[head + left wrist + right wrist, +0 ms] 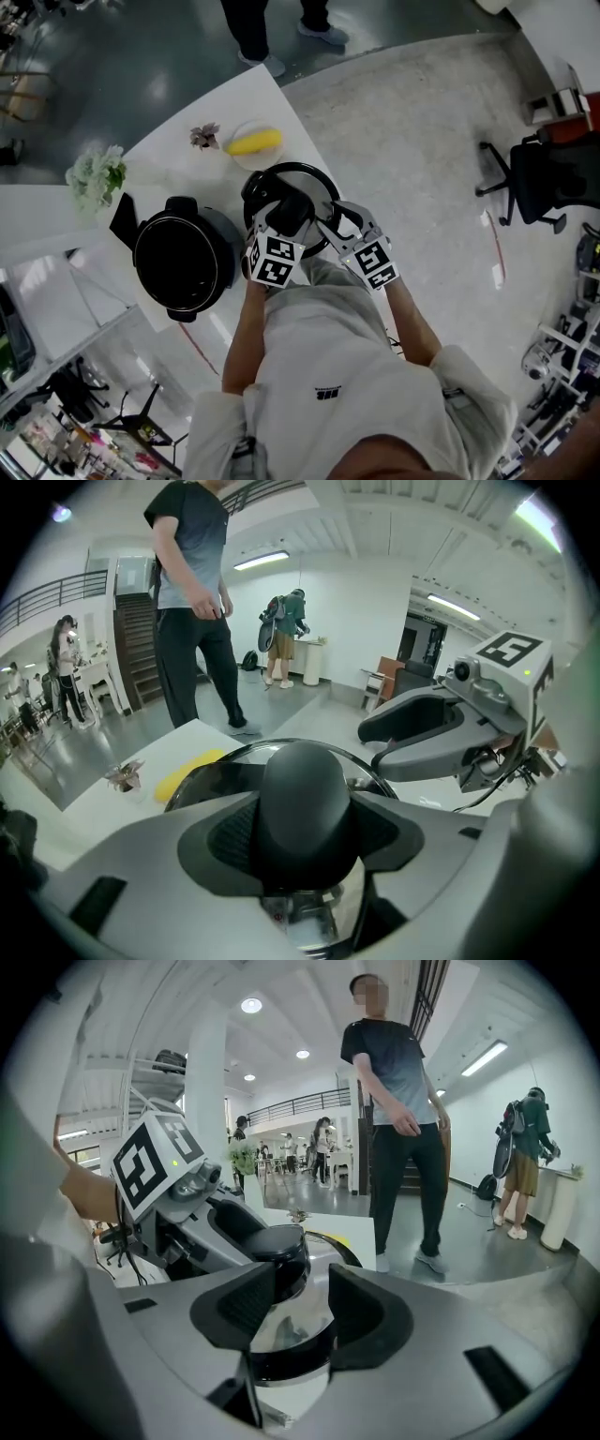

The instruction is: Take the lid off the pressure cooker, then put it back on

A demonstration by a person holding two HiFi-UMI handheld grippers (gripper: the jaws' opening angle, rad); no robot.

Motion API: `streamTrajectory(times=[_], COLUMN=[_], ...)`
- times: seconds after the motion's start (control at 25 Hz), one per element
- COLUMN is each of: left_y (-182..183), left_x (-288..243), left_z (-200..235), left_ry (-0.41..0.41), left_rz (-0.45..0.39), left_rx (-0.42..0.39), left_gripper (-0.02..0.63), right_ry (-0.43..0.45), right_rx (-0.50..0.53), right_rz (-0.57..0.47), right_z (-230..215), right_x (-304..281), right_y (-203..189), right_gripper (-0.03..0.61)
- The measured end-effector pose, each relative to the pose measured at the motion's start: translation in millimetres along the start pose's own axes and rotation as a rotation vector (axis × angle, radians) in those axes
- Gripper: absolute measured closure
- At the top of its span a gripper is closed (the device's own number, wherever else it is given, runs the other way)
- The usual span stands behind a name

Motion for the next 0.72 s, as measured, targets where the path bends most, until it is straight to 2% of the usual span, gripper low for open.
streamTrajectory(times=[0.36,0.72], left_y=[48,74], left_x=[57,117], left_z=[2,9], left_ry=[-0.006,-0.006], left_rz=[-0.047,-0.084], left_rx=[-0.060,-0.091], left_gripper=[0.327,0.327], right_ry=[-0.013,0.008], right_rx=[0.066,0.143], right_rz=[-0.072,-0.129], right_z=[8,29], right_x=[28,41], right_y=[59,113], right_gripper=[0.396,0.394])
Point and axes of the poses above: the fingertips, and each gripper's own axes: x backward along the fingers, z to its left, y out of its top, the point moved 6 cm from there along x, backward along the fingers, and after that the axes turned 8 degrees about -y, right-handed, at the moved point
